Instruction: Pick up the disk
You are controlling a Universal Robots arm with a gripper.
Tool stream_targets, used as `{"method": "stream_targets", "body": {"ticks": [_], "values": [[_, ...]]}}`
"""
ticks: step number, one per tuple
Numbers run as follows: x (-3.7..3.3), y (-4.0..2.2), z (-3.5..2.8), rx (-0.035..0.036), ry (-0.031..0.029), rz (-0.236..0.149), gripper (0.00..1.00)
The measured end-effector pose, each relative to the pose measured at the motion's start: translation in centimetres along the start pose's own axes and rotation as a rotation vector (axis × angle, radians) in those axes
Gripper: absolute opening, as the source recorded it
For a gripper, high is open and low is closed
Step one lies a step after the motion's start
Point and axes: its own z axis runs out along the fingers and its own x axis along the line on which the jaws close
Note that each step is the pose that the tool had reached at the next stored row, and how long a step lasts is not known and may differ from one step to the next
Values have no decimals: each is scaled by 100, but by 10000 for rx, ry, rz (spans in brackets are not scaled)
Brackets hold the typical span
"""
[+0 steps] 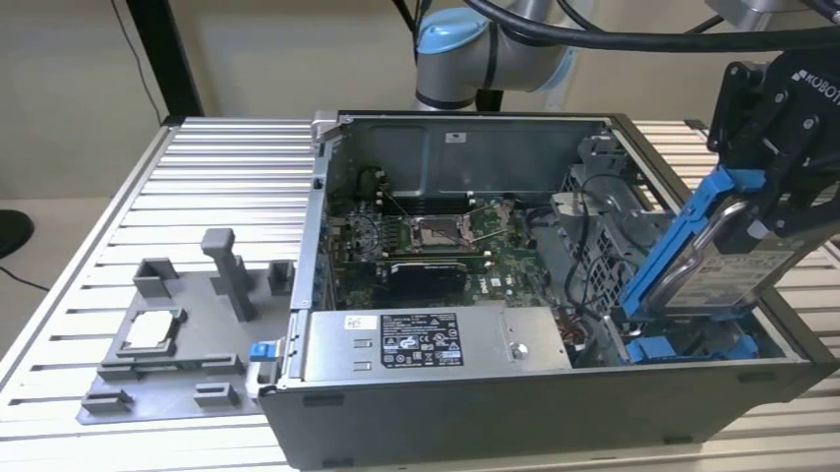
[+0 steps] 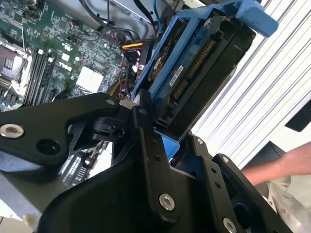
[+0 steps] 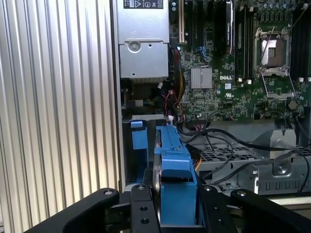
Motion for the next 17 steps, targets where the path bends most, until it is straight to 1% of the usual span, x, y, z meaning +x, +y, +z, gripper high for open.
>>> {"method": "stream_targets", "body": {"ticks": [9, 13, 17], "values": [[52, 5, -2, 2, 2, -16, 0], [57, 19, -3, 3, 61, -72, 0], [62, 22, -4, 1, 75, -119, 0]]}}
